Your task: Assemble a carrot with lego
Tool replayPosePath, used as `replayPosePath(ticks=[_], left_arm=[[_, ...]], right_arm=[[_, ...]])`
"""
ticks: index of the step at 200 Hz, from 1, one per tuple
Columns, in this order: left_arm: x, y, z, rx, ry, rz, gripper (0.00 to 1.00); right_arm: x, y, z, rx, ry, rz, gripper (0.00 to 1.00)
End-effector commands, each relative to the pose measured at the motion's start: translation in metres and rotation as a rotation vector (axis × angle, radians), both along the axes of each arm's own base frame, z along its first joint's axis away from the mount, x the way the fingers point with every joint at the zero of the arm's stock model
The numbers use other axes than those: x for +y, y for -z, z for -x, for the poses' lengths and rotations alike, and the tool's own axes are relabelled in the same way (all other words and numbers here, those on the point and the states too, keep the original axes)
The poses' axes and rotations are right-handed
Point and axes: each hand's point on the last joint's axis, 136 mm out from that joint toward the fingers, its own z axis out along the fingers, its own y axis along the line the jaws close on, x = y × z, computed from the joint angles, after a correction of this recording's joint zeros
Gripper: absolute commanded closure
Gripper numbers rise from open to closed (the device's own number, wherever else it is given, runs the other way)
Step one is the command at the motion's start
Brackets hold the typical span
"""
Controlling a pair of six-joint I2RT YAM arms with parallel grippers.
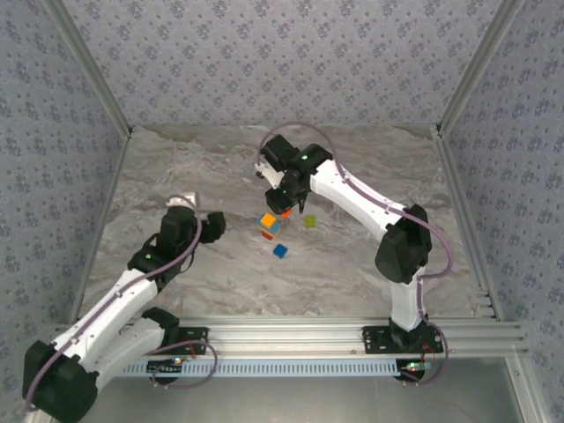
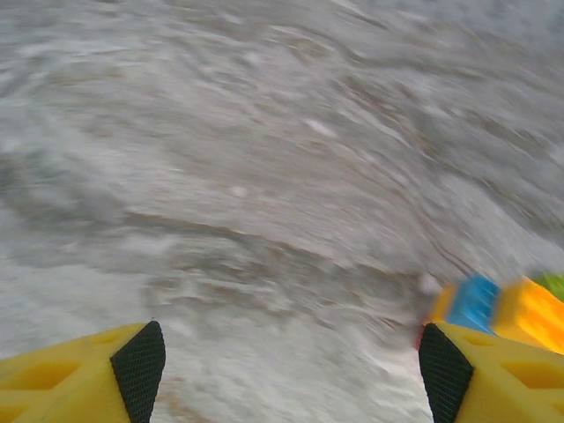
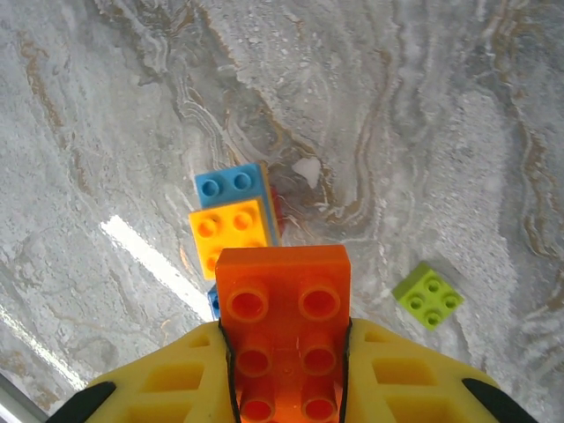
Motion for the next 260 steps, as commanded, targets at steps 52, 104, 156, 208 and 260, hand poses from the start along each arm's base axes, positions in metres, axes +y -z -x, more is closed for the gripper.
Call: replayPosePath(ticks=[52, 104, 156, 208, 260], left_arm=[[0.028, 0.041, 0.003, 0.118, -0.119, 0.027, 0.21], [0.029, 0.045, 0.003, 0.12, -0.111, 0.018, 0.21], [0.027, 0.048, 0.002, 0.125, -0.103, 0.022, 0.21], [0.027, 0.047, 0.001, 0.121, -0.099, 0.021, 0.21], [0.027, 0.048, 0.002, 0.122, -0.097, 0.023, 0.21]], right_arm=[[0.026, 0.026, 0.004, 0.036, -0.095, 0.088, 0.71], [0.031, 0.039, 0.008, 0.058, -0.128, 0.116, 0.71], [0.034, 0.045, 0.008, 0.071, -0.145, 0.122, 0.71], [0.032, 0.049, 0.008, 0.077, -0.166, 0.146, 0.71], [0.029, 0.054, 0.011, 0.097, -0.182, 0.159, 0.71]])
